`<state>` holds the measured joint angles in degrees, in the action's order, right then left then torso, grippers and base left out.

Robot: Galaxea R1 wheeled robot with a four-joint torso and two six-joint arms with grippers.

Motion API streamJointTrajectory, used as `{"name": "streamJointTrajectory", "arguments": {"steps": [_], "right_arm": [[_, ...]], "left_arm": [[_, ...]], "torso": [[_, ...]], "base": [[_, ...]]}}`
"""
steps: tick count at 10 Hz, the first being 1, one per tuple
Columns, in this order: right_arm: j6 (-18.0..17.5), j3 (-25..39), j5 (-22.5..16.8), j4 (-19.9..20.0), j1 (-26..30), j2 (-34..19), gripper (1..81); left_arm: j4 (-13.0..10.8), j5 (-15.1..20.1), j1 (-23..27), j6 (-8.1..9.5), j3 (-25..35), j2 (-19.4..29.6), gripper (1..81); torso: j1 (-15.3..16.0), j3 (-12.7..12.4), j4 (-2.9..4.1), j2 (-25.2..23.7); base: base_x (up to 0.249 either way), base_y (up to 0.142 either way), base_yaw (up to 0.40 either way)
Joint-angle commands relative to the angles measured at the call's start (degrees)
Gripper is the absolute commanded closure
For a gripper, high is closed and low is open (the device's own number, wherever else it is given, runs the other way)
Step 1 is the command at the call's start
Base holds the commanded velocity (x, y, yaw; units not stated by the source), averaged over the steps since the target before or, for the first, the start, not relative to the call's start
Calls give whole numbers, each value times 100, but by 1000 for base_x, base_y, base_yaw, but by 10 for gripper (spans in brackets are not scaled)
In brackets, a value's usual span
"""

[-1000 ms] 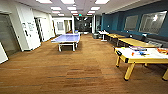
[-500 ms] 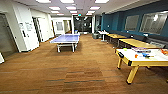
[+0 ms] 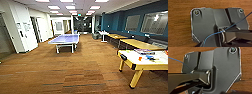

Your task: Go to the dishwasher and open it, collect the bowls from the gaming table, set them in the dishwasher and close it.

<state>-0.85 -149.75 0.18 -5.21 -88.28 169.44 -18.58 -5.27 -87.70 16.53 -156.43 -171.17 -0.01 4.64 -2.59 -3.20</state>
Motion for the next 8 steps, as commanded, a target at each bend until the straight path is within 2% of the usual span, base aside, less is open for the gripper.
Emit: {"name": "streamJointTrajectory", "arguments": {"steps": [1, 8], "right_arm": [[15, 26, -308, -51, 271, -39, 10], [15, 26, -308, -51, 236, -21, 10]], "left_arm": [[12, 254, 249, -9, -11, 30, 10], [12, 263, 249, -9, -11, 30, 10]], "torso": [[1, 0, 0, 0], [1, 0, 0, 0]], "base": [[268, 0, 0], [268, 0, 0]]}}
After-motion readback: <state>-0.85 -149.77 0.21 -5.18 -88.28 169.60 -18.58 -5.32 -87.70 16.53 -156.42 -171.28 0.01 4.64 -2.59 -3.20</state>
